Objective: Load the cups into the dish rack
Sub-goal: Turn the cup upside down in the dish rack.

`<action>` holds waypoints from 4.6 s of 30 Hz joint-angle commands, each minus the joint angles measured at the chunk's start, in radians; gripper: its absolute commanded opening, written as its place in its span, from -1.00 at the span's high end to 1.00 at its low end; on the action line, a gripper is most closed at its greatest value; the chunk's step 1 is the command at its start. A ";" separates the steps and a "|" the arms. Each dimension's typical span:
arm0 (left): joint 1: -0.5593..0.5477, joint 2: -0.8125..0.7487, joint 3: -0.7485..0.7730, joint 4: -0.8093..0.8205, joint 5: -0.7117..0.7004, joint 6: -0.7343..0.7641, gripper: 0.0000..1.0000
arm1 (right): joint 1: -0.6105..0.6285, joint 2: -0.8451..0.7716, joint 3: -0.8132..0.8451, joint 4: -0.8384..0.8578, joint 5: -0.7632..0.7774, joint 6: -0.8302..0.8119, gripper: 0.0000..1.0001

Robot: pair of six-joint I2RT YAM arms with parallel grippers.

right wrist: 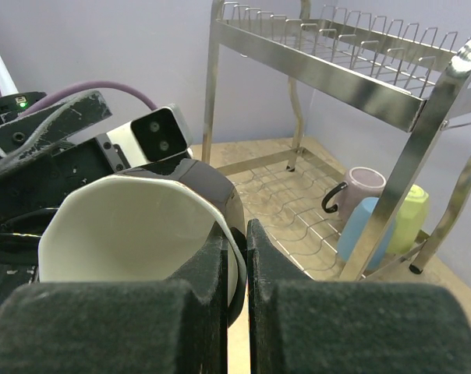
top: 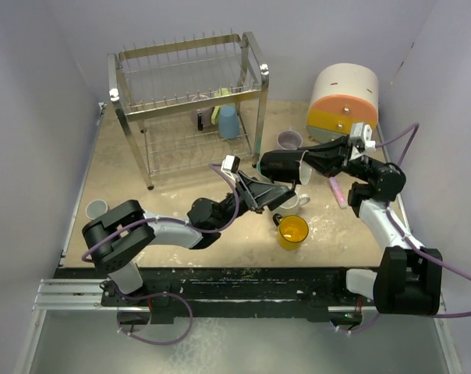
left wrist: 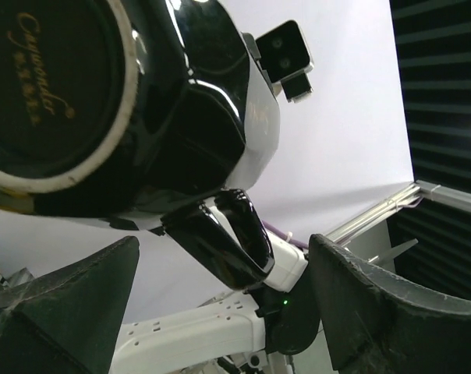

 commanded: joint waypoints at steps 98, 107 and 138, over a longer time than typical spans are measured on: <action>0.249 -0.779 0.007 -1.263 -0.311 1.177 1.00 | 0.056 -0.008 0.009 -0.101 -0.177 -0.349 -0.30; 0.291 -0.631 0.038 -1.154 -0.344 1.269 1.00 | 0.055 -0.016 0.019 -0.167 -0.180 -0.388 -0.30; 0.671 -0.072 0.259 -0.936 -0.028 1.201 1.00 | 0.055 -0.018 0.044 -0.308 -0.190 -0.471 -0.27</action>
